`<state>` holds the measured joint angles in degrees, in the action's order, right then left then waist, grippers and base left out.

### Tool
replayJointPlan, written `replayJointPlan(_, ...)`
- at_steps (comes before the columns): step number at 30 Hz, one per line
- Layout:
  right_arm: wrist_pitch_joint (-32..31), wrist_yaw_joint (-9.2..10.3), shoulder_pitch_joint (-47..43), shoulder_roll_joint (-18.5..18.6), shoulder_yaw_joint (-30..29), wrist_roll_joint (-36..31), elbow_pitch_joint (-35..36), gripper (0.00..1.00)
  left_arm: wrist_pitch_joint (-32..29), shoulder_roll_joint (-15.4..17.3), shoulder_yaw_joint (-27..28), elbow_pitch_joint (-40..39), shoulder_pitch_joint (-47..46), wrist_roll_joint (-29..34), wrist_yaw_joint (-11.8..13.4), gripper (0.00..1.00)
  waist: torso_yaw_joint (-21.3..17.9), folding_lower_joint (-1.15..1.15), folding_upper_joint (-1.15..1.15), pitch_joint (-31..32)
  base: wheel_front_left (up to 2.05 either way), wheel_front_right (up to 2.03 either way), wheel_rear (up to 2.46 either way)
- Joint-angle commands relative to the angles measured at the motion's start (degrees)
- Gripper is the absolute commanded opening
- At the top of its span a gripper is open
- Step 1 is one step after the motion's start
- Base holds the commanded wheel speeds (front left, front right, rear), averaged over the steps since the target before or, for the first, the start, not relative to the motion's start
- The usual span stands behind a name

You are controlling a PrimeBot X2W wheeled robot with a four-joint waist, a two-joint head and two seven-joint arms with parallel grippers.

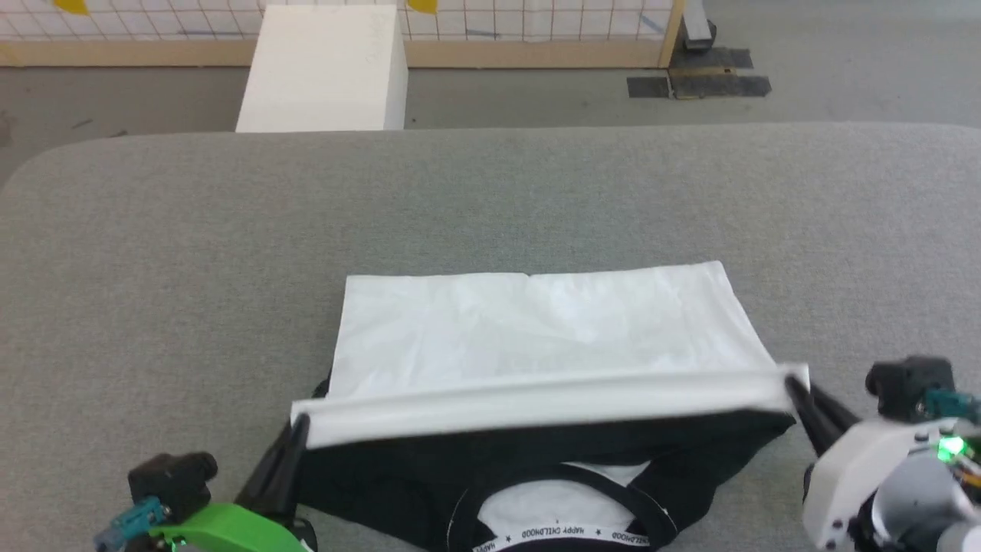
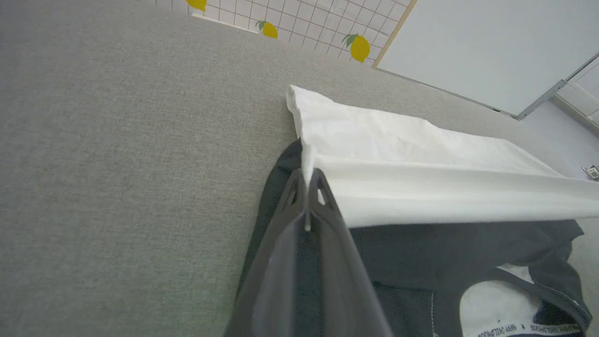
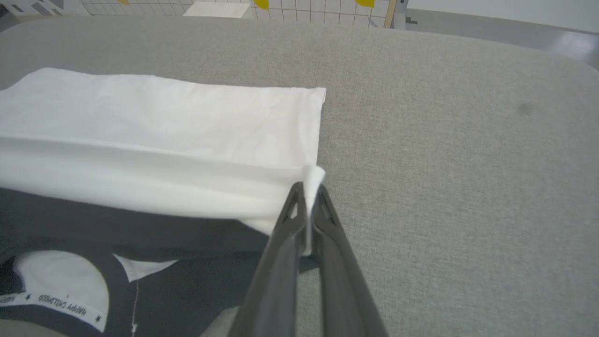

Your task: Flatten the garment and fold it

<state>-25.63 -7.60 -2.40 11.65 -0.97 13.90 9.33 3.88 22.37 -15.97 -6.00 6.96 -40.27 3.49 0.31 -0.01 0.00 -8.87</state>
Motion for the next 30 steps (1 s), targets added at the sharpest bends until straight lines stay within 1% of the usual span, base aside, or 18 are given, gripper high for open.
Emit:
replayJointPlan(1,-0.7,0.11,-1.6,-0.5,-0.6,-0.8,0.0,0.00,0.5,-0.4,0.0,1.0,1.0,-0.6,-0.4,0.00,0.7,0.01,0.00,0.7,0.00,0.00,0.00)
replayJointPlan(9,-1.4,0.11,-7.6,-4.1,-1.0,-1.6,-5.1,0.00,0.4,-1.4,-2.3,9.7,2.6,-1.7,-2.4,0.00,0.9,0.01,0.00,2.2,0.00,0.00,0.00)
replayJointPlan(12,-1.0,0.11,-8.4,-5.4,-1.2,-1.7,-7.3,0.00,0.7,-2.4,-3.1,12.5,2.5,-2.1,-2.9,0.00,0.8,0.01,0.00,2.8,0.00,0.00,0.00)
replayJointPlan(13,-0.7,0.11,-8.5,-5.7,-1.2,-1.7,-8.0,0.48,0.6,-2.8,-3.4,13.4,2.4,-2.1,-2.9,0.67,0.8,0.01,0.00,3.0,0.00,0.00,0.00)
replayJointPlan(14,-0.5,0.11,-8.7,-5.8,-1.0,-1.8,-8.6,0.95,0.4,-3.0,-3.7,14.2,2.4,-2.2,-2.9,0.87,0.8,0.01,0.00,3.3,0.00,0.00,0.00)
replayJointPlan(15,-0.6,0.11,-8.9,-6.1,-0.9,-1.6,-9.2,1.00,0.2,-3.2,-4.1,14.9,2.3,-2.1,-2.9,1.00,0.8,0.01,0.00,3.6,0.00,0.00,0.00)
replayJointPlan(18,-0.4,0.11,-9.5,-6.9,-1.7,-1.1,-9.5,1.00,0.4,-3.4,-4.3,16.3,2.2,-1.8,-2.6,1.00,1.0,0.01,0.00,4.7,0.00,0.00,0.00)
replayJointPlan(20,-0.2,0.11,-10.3,-7.3,-2.8,-1.2,-9.0,1.00,0.9,-2.9,-4.2,16.6,2.4,-1.0,-1.8,1.00,1.2,0.01,0.00,5.6,0.00,0.00,0.00)
replayJointPlan(25,0.7,0.11,-11.9,-8.4,-6.4,-0.8,-5.8,1.00,3.5,-1.7,-3.0,15.5,2.8,0.5,-0.4,1.00,1.7,0.01,0.00,7.2,0.00,0.00,0.00)
replayJointPlan(30,4.7,0.11,-10.6,-8.7,-9.9,-0.2,-3.0,1.00,7.9,-0.9,-1.1,13.8,2.1,3.8,2.7,1.00,1.8,0.01,0.00,8.1,0.00,0.00,0.00)
